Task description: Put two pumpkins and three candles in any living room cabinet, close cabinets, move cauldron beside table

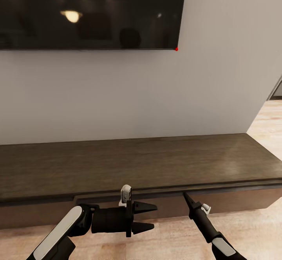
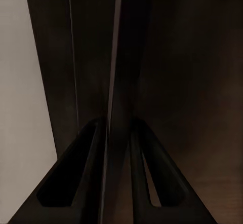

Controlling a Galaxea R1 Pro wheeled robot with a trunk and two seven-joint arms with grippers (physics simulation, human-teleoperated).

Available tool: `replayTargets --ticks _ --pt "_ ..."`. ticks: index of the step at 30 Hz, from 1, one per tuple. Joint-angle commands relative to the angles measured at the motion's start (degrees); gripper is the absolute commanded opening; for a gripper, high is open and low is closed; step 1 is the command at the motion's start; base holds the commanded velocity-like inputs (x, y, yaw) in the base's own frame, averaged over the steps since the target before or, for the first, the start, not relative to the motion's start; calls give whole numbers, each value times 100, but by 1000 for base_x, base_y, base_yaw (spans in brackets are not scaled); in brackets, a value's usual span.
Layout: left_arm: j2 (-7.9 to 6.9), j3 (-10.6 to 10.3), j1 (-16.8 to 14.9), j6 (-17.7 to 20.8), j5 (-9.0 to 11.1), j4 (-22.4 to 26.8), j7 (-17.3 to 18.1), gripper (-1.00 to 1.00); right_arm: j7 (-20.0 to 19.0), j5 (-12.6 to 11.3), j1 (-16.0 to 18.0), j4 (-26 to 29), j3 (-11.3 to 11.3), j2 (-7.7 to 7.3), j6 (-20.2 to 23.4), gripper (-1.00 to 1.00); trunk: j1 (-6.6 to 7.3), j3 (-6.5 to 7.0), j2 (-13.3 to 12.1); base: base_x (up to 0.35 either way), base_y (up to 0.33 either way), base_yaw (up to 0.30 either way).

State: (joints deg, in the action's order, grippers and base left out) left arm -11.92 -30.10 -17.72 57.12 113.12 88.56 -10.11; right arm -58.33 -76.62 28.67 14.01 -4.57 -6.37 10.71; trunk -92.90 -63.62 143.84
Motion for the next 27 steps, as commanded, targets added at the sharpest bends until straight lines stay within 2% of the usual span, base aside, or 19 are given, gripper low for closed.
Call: replayTargets --ticks 1,19,27 --pt "-3 -5 -4 1 61 3 -53 100 -58 -98 7 8 -27 -4 71 -100 2 -4 2 0 0 0" --pt "-6 -5 -4 3 61 3 -53 100 -63 -98 7 8 -35 -4 80 -100 2 -4 2 -13 0 0" --pt "-3 -13 -4 5 61 3 -53 100 -56 -98 7 5 -35 -4 80 -100 2 -4 2 -242 0 0"
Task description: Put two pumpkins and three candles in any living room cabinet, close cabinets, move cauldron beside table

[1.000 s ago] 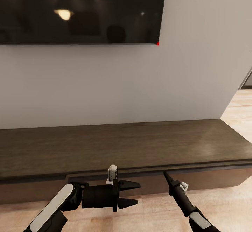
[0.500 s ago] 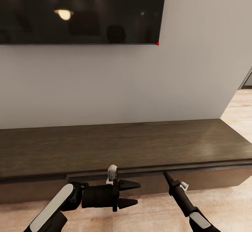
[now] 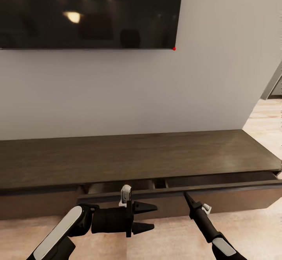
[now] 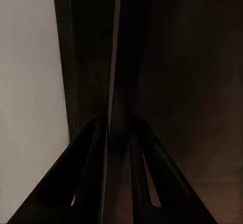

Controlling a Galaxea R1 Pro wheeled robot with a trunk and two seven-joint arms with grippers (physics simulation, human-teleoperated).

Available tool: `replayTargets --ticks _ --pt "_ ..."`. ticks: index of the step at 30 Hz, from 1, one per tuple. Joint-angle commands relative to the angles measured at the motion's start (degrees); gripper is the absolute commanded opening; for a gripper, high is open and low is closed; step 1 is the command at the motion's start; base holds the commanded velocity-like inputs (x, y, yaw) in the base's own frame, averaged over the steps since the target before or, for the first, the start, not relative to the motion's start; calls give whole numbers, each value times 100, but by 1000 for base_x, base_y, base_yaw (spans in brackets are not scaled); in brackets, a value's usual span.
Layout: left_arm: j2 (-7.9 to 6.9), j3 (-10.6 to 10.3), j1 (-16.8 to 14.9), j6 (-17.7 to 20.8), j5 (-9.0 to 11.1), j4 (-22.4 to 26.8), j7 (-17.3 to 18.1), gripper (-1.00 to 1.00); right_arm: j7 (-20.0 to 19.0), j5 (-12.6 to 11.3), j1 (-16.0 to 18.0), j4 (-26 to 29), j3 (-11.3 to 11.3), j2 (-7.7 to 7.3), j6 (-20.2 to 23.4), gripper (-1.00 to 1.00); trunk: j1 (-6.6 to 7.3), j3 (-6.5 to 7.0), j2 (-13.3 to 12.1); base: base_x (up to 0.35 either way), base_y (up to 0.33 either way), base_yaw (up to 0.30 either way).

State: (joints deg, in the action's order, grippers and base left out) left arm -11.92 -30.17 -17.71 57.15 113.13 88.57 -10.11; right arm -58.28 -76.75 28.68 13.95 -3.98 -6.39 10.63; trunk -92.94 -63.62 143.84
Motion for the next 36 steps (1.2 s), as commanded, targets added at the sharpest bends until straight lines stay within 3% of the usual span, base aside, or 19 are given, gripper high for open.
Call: replayTargets --ticks 1,28,36 --pt "-3 -6 -4 4 60 3 -52 100 -61 -85 6 12 -94 -2 89 -100 5 -4 3 -285 0 0" --pt "-12 2 -4 -1 60 3 -52 100 -61 -86 6 12 -94 -2 91 -100 5 -4 3 -237 0 0" --pt "-12 2 -4 0 60 3 -52 100 -61 -85 6 12 -94 -2 90 -100 5 -4 3 -76 0 0"
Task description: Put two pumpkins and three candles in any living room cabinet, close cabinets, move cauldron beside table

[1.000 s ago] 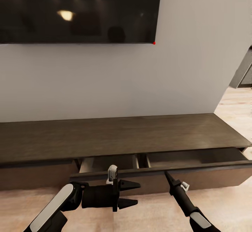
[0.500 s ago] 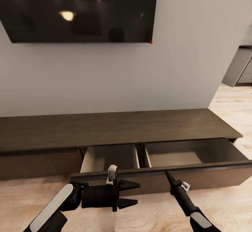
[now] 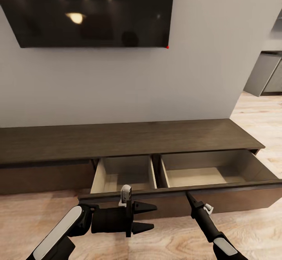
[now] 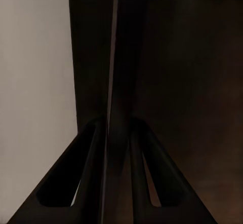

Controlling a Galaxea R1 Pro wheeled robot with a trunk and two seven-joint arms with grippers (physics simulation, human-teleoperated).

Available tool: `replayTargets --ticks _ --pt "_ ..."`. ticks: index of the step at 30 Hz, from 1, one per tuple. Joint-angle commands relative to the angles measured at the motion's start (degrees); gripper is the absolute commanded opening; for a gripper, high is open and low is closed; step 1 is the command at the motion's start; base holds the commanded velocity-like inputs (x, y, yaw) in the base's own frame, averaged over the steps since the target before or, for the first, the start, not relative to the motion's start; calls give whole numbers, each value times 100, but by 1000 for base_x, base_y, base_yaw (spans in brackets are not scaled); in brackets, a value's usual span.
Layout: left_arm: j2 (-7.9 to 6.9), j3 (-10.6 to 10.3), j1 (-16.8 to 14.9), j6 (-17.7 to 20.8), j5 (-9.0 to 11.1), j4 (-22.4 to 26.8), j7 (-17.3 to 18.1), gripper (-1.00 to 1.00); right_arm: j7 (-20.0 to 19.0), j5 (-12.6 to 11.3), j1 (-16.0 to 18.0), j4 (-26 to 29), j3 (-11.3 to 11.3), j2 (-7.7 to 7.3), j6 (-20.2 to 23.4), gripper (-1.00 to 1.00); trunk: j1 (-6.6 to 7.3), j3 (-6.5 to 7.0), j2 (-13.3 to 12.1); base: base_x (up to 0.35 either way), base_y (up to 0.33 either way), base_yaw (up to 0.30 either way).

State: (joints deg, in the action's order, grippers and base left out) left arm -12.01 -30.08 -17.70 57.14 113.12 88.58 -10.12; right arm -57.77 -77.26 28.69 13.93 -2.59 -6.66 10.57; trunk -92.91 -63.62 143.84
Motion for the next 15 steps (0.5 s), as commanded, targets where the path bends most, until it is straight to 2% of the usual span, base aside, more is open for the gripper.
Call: replayTargets --ticks 1,7,15 --pt "-3 -7 -5 0 61 1 -52 100 -111 -35 5 13 -234 24 97 -100 2 -4 3 -22 0 0" --pt "-3 -4 -5 -1 61 1 -52 100 -111 -41 5 13 -234 24 95 -100 2 -4 3 -122 0 0" --pt "-3 -3 -5 2 61 1 -52 100 -113 -42 5 14 -234 24 98 -100 2 -4 3 -39 0 0"
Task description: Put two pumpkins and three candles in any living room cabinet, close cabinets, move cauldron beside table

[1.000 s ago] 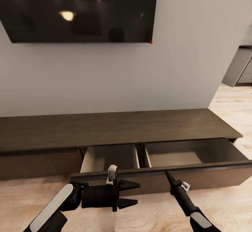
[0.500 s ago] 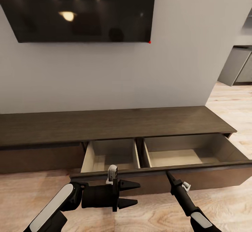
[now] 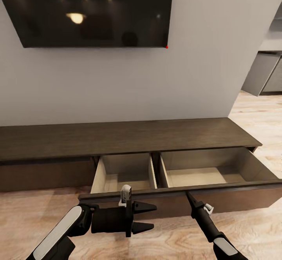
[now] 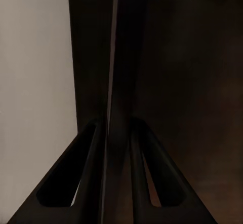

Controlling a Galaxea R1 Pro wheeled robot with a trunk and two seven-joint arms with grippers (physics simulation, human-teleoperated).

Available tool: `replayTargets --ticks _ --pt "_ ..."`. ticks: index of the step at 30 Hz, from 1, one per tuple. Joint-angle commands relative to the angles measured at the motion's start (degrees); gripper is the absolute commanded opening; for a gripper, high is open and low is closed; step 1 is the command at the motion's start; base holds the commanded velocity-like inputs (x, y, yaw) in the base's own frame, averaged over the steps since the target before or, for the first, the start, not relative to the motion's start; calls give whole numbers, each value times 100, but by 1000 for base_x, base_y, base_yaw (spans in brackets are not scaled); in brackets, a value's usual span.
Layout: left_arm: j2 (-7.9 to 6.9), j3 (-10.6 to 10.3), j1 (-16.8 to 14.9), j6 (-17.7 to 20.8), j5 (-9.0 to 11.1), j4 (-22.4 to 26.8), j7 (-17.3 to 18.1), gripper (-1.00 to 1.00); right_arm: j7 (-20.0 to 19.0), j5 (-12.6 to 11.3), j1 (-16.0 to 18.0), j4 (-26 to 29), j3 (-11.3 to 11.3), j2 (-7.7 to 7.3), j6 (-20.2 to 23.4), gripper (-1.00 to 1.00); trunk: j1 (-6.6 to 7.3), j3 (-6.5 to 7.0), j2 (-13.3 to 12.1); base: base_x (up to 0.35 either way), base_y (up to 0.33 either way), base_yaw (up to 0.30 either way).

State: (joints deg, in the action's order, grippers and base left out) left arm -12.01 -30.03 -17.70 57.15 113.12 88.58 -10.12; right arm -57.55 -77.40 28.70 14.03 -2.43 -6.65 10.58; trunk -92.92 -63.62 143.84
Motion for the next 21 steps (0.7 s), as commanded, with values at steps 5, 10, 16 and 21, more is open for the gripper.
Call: replayTargets --ticks 5,10,16,21 --pt "-3 -5 -5 1 61 2 -52 100 -134 -22 4 4 -250 23 94 -100 3 -4 3 -59 0 0" --pt "-3 -3 -5 0 61 2 -52 100 -134 -21 4 4 -250 23 95 -100 3 -4 3 -6 0 0" --pt "-3 -2 -5 1 61 2 -52 100 -134 -22 4 4 -250 23 94 -100 3 -4 3 -48 0 0" --pt "-8 1 -5 2 61 0 -52 100 -134 -22 4 4 -250 23 94 -100 3 -4 3 -59 0 0"
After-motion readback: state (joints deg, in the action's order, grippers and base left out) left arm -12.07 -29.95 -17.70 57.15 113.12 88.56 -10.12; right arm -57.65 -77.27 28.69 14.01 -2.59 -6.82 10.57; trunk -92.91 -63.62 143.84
